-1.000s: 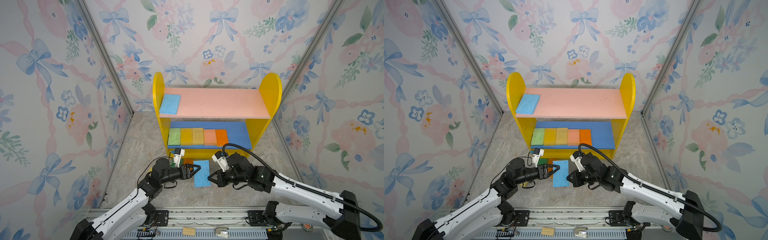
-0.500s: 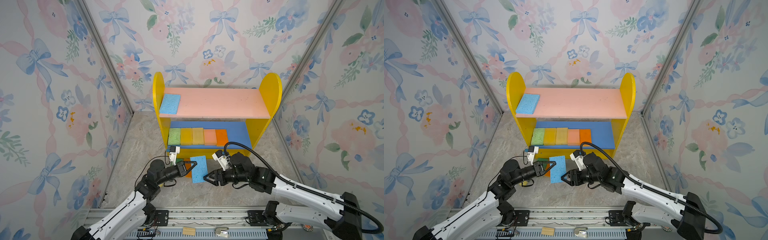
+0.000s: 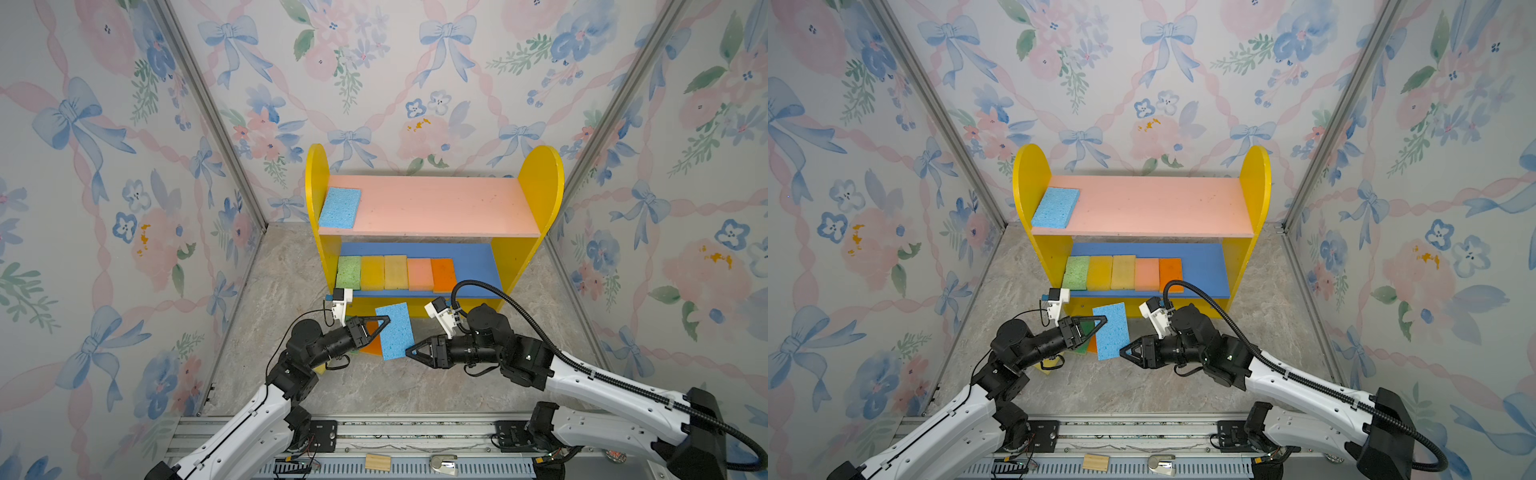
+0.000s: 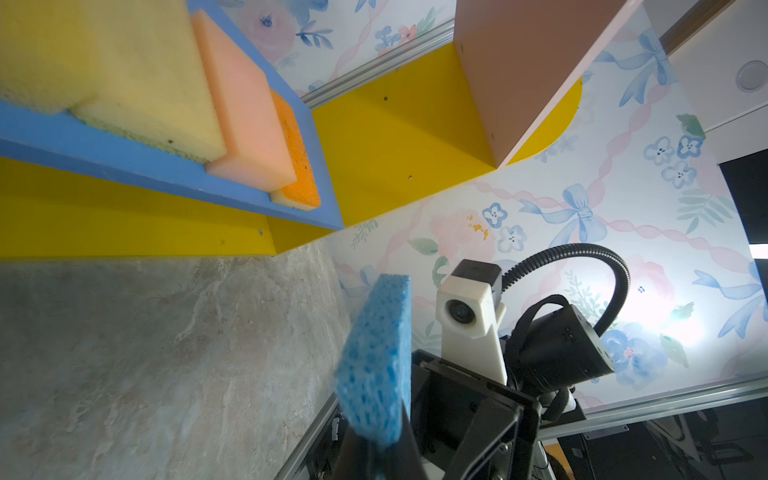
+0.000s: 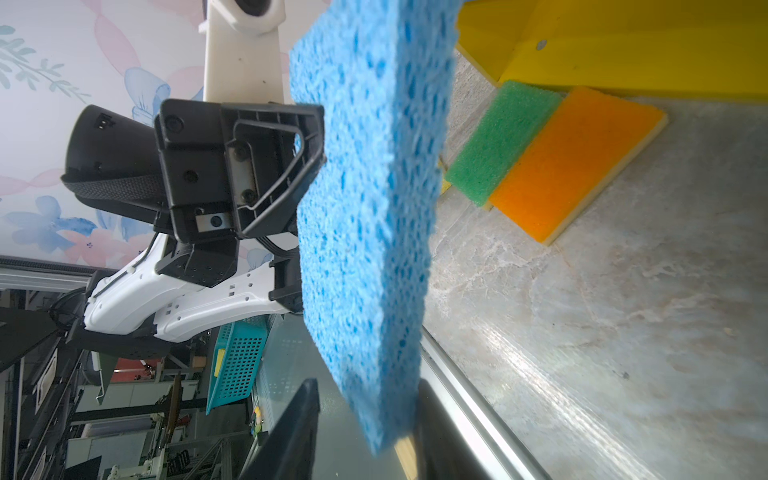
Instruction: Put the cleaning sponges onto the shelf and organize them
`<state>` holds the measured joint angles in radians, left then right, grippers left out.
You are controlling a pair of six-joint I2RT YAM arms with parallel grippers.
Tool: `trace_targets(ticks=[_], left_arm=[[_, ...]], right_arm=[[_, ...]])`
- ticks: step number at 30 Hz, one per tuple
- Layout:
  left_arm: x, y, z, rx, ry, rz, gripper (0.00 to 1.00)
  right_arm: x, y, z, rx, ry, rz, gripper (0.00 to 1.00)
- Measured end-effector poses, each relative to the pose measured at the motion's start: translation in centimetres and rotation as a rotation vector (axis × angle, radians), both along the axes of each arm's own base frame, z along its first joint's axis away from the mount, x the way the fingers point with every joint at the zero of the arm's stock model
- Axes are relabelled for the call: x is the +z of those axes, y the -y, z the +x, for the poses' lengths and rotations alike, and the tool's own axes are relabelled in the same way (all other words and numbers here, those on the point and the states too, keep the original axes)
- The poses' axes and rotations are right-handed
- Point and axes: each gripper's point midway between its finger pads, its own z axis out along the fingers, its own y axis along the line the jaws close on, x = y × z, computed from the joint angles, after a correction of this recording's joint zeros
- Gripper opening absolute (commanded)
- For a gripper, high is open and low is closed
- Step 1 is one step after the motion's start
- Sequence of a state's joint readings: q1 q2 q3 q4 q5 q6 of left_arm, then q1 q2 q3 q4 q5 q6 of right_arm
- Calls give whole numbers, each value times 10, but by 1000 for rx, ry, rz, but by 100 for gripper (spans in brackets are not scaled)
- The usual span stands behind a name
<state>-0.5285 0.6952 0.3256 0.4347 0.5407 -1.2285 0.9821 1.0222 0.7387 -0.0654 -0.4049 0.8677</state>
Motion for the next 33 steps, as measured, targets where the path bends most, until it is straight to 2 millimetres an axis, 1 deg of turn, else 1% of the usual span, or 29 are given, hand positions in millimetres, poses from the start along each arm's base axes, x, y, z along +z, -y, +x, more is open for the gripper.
trace_targets(ticks=[3,7,9,10,11,12,14,15,18,20,24,26,29,31,33], left_arm=[[1,0,0,2,0,-6,0],[2,-1,0,-1,2,-8,0],[3,0,0,-6,4,-9,3],[3,0,-1,-9,4,-10,8],[3,0,-1,-11,6,-9,25],[3,-1,-1,-10,8,-10,45],[4,-4,2,-5,4,-12,70],[4,-6,3,-1,5,-13,78],[9,-17,9,33,15,13,96],[22,-27,14,75,47,57,98],[62,-51,16,183,160,148,98],[75,-65,17,252,205,195,98],[80,-84,19,358,230,285,98],[74,-96,21,417,235,352,98],[63,-108,25,472,229,438,98]], right_arm=[[1,1,0,-2,0,2,14],[-1,2,2,-19,-3,-7,7],[-2,4,3,-27,-1,-17,4],[-1,4,3,-32,-2,-20,3],[0,5,4,-36,0,-22,2],[2,6,5,-41,2,-24,1],[5,8,7,-57,9,-33,0],[6,10,8,-65,15,-43,0],[13,16,9,-83,41,-81,0],[24,19,9,-93,67,-93,0],[53,28,6,-110,129,-89,0],[70,29,2,-105,158,-87,0],[101,24,-6,-83,207,-75,0],[122,20,-6,-79,234,-64,0],[146,15,0,-93,262,-61,0]])
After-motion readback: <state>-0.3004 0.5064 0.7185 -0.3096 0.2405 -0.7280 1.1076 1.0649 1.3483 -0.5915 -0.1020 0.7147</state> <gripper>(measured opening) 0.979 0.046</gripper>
